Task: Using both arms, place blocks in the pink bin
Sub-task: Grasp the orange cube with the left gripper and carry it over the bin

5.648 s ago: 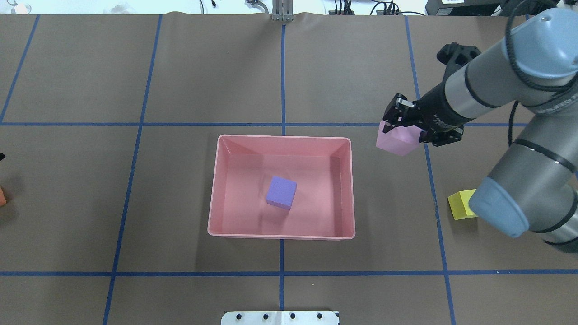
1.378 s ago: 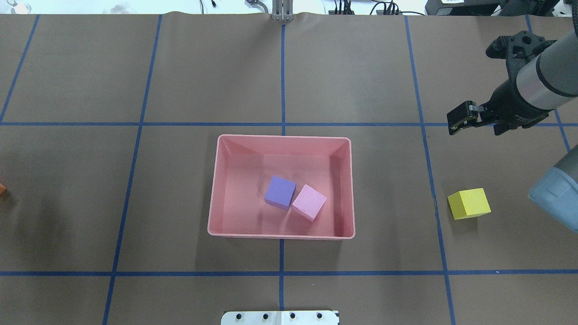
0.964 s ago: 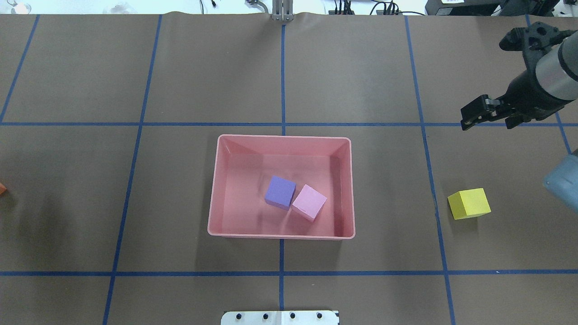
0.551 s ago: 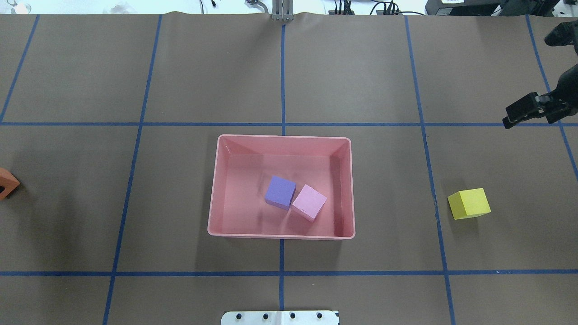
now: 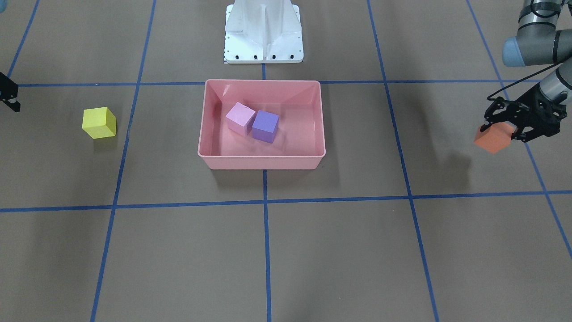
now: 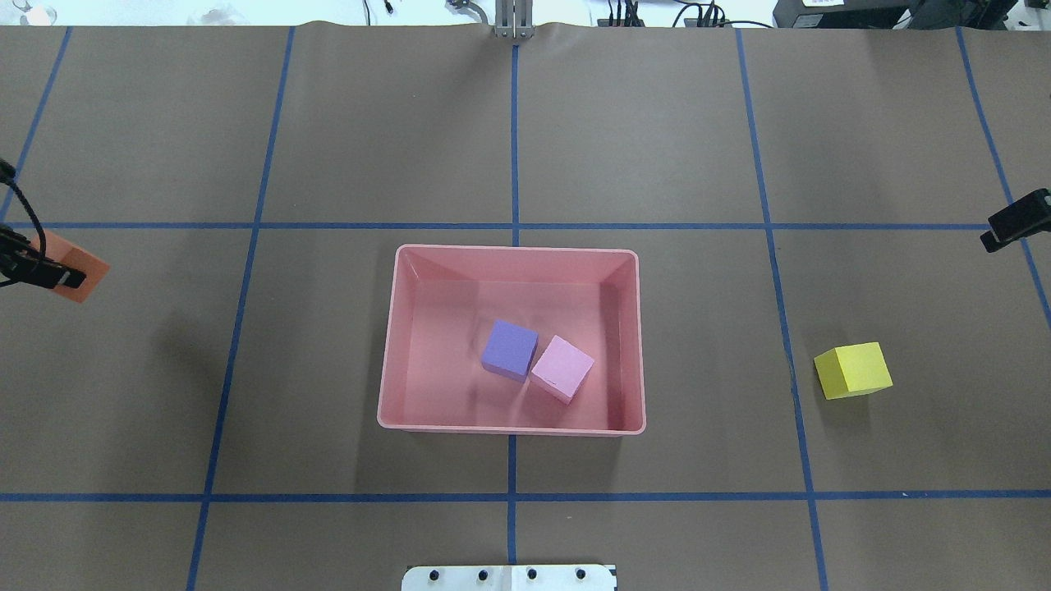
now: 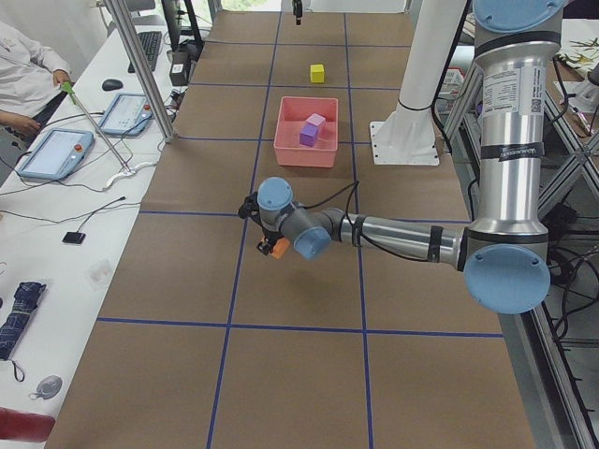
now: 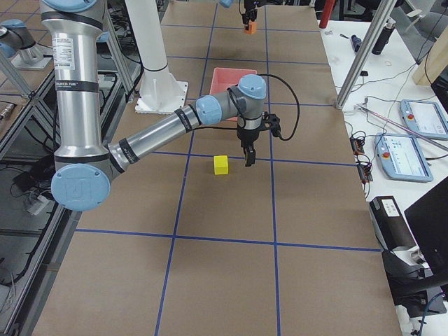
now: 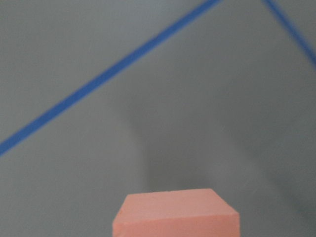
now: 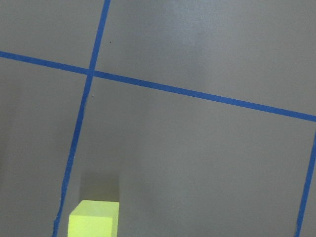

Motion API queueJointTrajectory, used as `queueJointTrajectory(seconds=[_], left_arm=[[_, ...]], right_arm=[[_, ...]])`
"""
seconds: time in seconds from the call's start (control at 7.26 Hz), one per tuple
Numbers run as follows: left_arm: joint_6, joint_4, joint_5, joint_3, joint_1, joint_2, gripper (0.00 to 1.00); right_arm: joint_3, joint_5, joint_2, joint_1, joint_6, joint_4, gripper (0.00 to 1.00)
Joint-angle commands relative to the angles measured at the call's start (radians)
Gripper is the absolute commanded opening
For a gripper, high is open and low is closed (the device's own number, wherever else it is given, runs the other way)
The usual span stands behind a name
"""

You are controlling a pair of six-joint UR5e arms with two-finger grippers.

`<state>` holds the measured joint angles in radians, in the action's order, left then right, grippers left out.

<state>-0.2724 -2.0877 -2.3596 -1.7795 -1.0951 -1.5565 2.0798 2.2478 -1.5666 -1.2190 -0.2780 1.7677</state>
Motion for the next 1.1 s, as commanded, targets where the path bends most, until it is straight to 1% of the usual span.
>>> queueJointTrajectory(seconds=[0.0,0.14,0.28,0.41,0.55,0.69,0.83,0.96], left_arm=[[-0.297,0.179,0.002,-0.171,0.105,-0.142,0.40],[-0.446,0.179,0.006,-0.181,0.166,-0.228,0.41],[-0.614,0.179,0.014,-0.181,0.252,-0.320,0.41],[-0.748,0.181,0.058,-0.181,0.338,-0.391,0.41],[-0.805,0.184,0.142,-0.178,0.418,-0.434,0.41],[-0.826,0.227,0.230,-0.164,0.495,-0.480,0.49],[-0.837,0.309,0.320,-0.140,0.550,-0.564,0.66],[-0.859,0.364,0.353,-0.121,0.581,-0.618,0.96]], right_arm=[[-0.030,-0.001,-0.010,0.000,-0.003,-0.045,1.00],[-0.049,0.001,-0.032,0.000,-0.012,-0.107,1.00],[-0.050,0.003,-0.041,0.000,-0.029,-0.122,1.00],[-0.049,0.003,-0.041,0.001,-0.056,-0.123,1.00],[-0.049,0.007,-0.041,0.003,-0.085,-0.123,1.00],[-0.047,0.015,-0.038,0.015,-0.119,-0.125,1.00],[-0.050,0.013,-0.042,0.042,-0.183,-0.189,1.00],[-0.055,0.010,-0.050,0.097,-0.314,-0.286,1.00]])
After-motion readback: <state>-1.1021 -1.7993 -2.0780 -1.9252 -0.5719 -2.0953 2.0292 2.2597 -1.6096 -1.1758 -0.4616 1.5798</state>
